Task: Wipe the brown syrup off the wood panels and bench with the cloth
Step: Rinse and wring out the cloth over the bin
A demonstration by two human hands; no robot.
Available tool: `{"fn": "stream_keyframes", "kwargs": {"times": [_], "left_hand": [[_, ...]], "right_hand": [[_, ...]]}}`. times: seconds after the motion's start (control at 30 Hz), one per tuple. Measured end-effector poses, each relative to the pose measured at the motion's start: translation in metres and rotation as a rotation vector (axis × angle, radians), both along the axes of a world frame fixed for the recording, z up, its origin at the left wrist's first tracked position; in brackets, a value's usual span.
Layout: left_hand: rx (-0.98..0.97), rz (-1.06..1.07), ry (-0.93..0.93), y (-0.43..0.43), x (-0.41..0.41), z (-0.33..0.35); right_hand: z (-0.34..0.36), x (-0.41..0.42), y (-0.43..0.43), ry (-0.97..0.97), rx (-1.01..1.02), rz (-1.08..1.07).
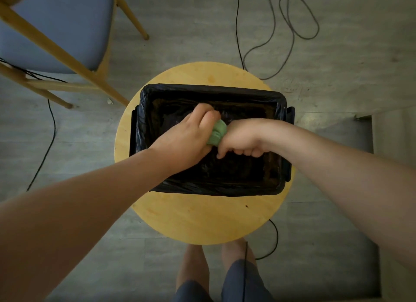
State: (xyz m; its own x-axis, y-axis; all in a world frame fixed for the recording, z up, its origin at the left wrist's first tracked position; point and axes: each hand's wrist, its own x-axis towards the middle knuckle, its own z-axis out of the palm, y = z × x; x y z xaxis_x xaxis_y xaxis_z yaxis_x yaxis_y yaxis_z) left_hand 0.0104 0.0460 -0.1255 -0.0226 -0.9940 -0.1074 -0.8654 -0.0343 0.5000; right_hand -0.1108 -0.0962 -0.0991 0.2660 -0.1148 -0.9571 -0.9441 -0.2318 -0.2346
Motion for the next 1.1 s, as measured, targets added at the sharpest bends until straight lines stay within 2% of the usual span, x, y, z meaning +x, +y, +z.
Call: {"fn": "stream_keyframes", "kwargs": {"times": [0.1, 0.2, 0.27, 0.37, 0.43, 0.53, 0.67, 0.8, 1.0, 1.1], "left_hand": [[0.091, -0.101, -0.030, 0.003, -0.001, 0.004], [0.204, -0.135, -0.056, -0.001, -0.001, 0.008], [0.216, -0.135, -0.190, -0.007, 0.004, 0.012], [0.149, -0.110, -0.509, -0.025, 0.019, 0.025], [0.168, -0.129, -0.553, -0.035, 0.027, 0.036], [0.278, -0.126, -0.457, -0.041, 0.029, 0.046], [0.533, -0.028, -0.197, -0.043, 0.025, 0.049], [0.682, -0.013, -0.024, -0.041, 0.023, 0.051], [0.832, 0.092, 0.263, -0.043, 0.022, 0.062], [0.691, 0.021, 0.223, -0.038, 0.020, 0.060]], "right_hand": [[0.001, -0.003, -0.010, 0.114, 0.236, -0.135], [0.006, -0.003, -0.010, 0.154, 0.375, -0.164], [0.010, -0.003, -0.007, 0.133, 0.412, -0.216], [0.019, 0.005, 0.004, 0.022, 0.307, -0.280], [0.025, 0.013, 0.013, -0.109, 0.011, -0.151], [0.029, 0.019, 0.023, -0.320, -0.418, 0.079], [0.033, 0.016, 0.029, -0.417, -0.705, 0.378], [0.041, 0.013, 0.035, -0.467, -0.807, 0.558], [0.056, 0.009, 0.036, -0.514, -0.920, 0.670], [0.056, 0.007, 0.040, -0.436, -0.961, 0.622]]}}
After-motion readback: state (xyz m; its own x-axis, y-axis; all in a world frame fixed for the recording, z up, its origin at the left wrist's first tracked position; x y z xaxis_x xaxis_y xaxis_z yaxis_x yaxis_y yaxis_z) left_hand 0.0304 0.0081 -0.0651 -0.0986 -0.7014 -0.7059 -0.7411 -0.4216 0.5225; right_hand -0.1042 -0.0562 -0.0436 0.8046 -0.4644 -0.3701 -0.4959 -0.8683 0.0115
